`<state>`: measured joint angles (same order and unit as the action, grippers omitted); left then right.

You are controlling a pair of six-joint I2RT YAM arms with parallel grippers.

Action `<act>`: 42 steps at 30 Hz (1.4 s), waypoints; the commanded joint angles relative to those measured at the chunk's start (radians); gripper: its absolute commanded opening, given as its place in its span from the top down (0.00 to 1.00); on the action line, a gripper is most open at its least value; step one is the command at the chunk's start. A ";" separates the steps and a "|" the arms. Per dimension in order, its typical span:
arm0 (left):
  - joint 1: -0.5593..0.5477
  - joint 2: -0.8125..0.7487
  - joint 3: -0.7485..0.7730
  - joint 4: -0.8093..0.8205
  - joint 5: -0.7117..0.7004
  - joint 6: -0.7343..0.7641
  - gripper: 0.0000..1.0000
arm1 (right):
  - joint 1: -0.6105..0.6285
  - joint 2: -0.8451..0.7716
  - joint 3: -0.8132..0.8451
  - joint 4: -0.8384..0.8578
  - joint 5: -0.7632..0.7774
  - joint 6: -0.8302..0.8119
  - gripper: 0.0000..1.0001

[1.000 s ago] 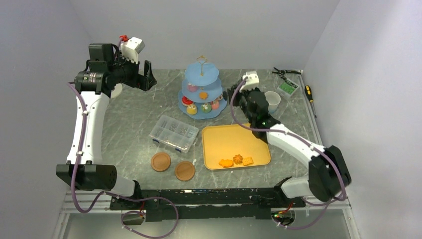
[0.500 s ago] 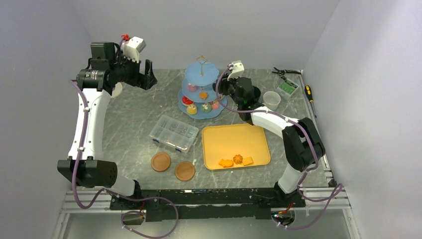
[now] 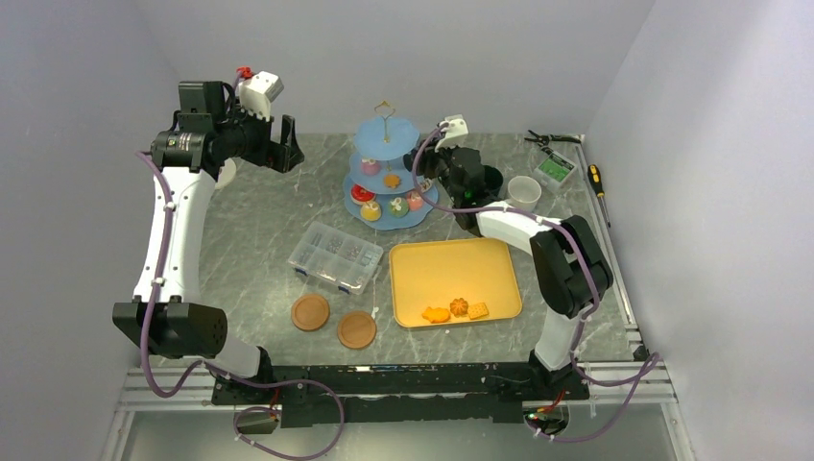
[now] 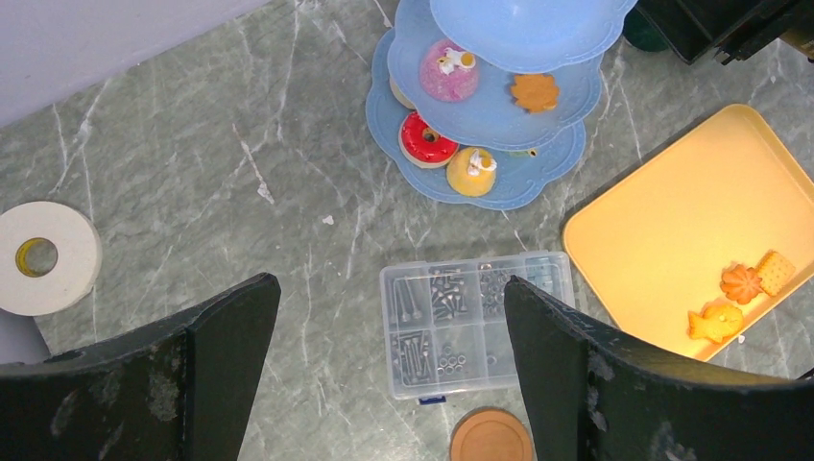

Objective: Serve the afternoon tea

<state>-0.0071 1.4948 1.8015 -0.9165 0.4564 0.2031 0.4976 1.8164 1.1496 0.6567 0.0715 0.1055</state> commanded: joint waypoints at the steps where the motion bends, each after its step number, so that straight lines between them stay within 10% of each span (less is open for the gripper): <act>1: 0.004 -0.004 0.035 0.024 0.025 0.019 0.07 | -0.003 -0.013 0.023 0.107 -0.014 0.030 0.49; 19: 0.004 -0.033 0.028 0.007 0.030 0.022 0.07 | -0.001 -0.421 -0.333 0.073 0.011 0.059 0.39; 42: 0.004 -0.076 -0.039 -0.005 0.049 0.025 0.07 | 0.444 -1.049 -0.682 -0.767 0.424 0.352 0.41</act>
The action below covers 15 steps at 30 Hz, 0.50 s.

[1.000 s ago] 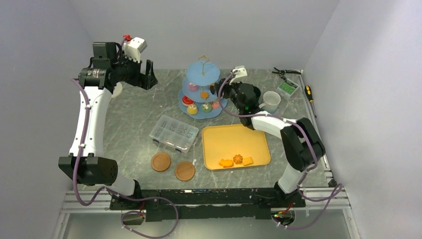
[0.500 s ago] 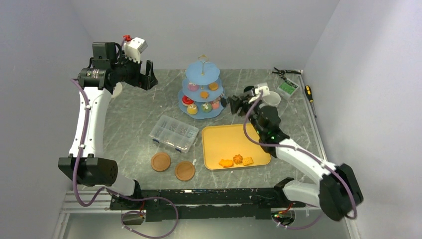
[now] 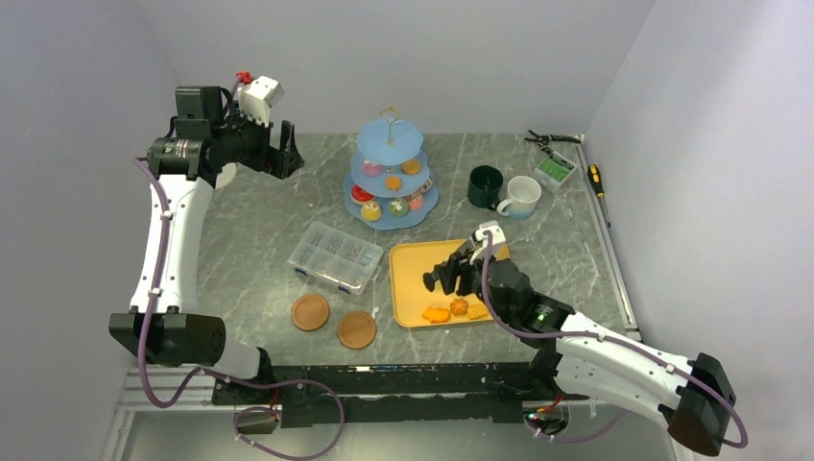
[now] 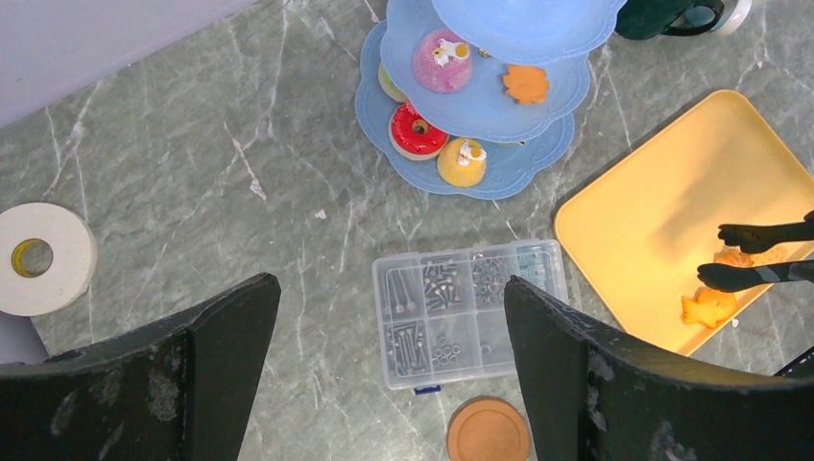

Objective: Serve the afternoon tea

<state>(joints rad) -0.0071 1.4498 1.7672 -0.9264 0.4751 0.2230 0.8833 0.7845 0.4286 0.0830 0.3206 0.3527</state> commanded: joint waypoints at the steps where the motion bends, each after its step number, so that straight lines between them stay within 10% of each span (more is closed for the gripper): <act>1: 0.004 -0.029 -0.005 0.005 0.032 0.007 0.07 | 0.073 -0.015 0.052 -0.242 0.209 0.124 0.42; 15: 0.004 -0.017 0.006 0.000 0.031 0.016 0.07 | 0.151 -0.007 0.086 -0.389 0.367 0.211 0.42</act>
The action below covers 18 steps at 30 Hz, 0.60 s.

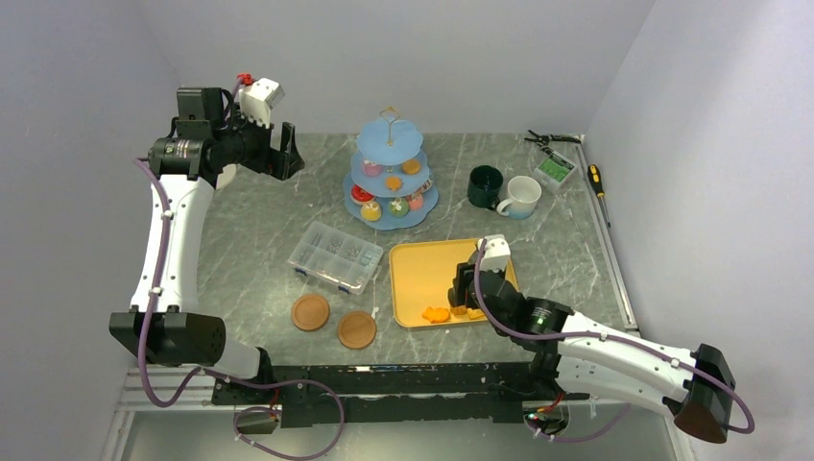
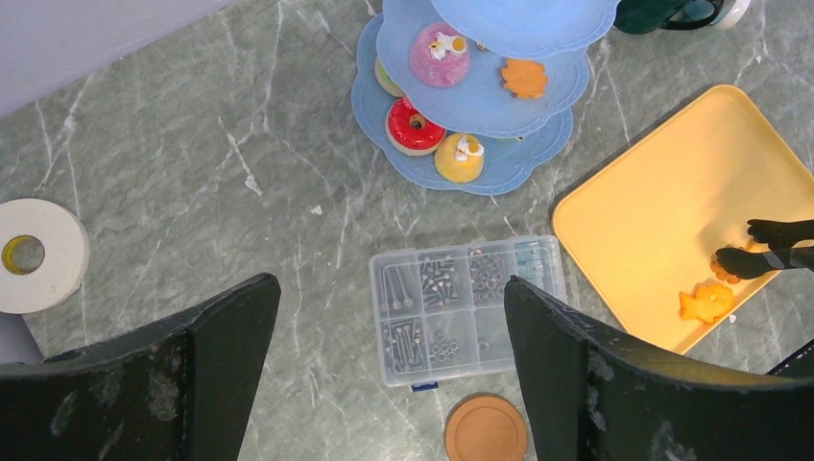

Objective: Serve the afternoon tea

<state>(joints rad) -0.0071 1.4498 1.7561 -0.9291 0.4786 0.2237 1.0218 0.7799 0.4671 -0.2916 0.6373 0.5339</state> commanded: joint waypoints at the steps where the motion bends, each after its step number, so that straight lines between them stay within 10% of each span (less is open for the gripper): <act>1: 0.004 -0.016 0.018 0.002 0.028 0.015 0.07 | 0.015 -0.005 0.045 -0.014 0.046 0.031 0.42; 18: 0.004 -0.003 0.047 -0.005 0.029 0.008 0.07 | 0.099 0.021 -0.001 0.008 0.045 0.063 0.44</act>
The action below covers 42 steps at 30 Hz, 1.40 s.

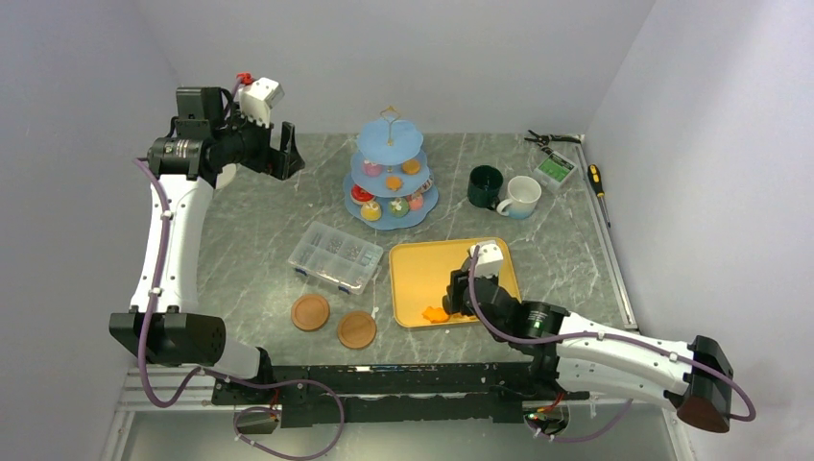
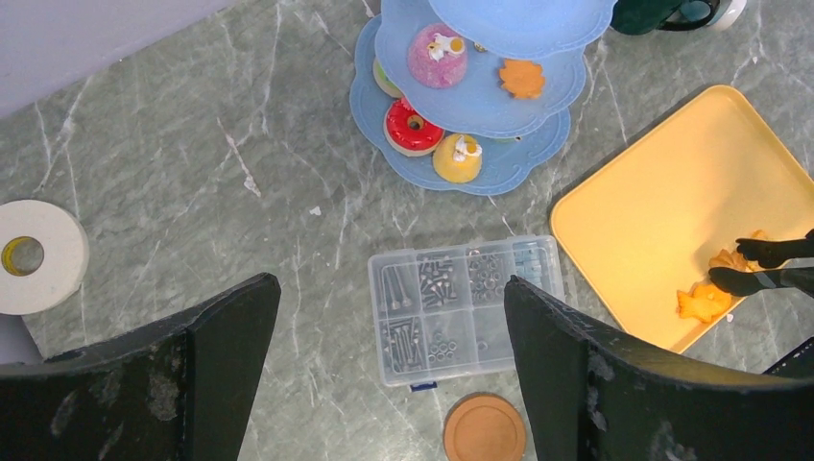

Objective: Serve the afternoon tea

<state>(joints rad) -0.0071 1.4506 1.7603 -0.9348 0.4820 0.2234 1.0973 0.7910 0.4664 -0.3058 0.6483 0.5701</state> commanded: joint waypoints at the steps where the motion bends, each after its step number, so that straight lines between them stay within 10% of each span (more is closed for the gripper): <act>1: 0.004 -0.003 0.042 0.001 0.025 0.007 0.07 | 0.025 0.015 -0.003 0.023 0.039 0.031 0.44; 42: 0.004 -0.015 0.064 -0.016 0.014 0.026 0.07 | 0.151 0.130 -0.033 0.265 -0.020 -0.067 0.42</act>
<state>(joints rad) -0.0071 1.4509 1.7973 -0.9630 0.4816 0.2344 1.2396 0.9081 0.4530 -0.0998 0.6250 0.4927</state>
